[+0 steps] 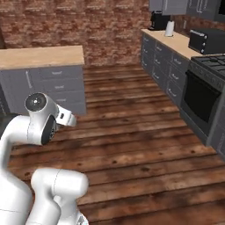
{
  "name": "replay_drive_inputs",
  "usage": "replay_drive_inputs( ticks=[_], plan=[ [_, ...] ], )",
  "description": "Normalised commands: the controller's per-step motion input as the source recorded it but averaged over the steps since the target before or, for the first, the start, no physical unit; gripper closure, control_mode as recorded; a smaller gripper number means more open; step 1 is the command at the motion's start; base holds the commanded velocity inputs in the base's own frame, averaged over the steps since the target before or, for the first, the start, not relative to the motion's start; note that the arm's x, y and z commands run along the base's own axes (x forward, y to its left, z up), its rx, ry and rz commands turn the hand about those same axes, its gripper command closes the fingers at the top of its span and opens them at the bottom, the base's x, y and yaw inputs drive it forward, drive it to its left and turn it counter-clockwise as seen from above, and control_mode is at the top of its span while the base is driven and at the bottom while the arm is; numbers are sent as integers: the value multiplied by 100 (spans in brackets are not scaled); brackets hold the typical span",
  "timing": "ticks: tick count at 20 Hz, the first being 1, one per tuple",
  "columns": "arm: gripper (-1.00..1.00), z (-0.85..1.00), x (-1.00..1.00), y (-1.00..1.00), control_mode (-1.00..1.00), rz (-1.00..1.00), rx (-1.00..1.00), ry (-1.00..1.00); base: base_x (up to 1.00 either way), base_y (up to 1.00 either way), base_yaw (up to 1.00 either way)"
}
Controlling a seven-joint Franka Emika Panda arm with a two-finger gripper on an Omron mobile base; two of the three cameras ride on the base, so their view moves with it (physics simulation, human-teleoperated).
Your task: Move the glass cup from next to the sink to the open cabinet. Then, move the bowl with the chicken drumstick to the fridge to clear the area for faucet cleaning.
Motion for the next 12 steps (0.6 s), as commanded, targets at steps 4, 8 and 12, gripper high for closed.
replay_drive_inputs(
  ticks=[4, 8, 12],
  plan=[
    [100, 0, 0, 0, 100, 0, 0, 0, 100, 0, -37],
    [100, 0, 0, 0, 100, 0, 0, 0, 100, 0, -29],
    [100, 0, 0, 0, 100, 0, 0, 0, 100, 0, -28]
  ],
)
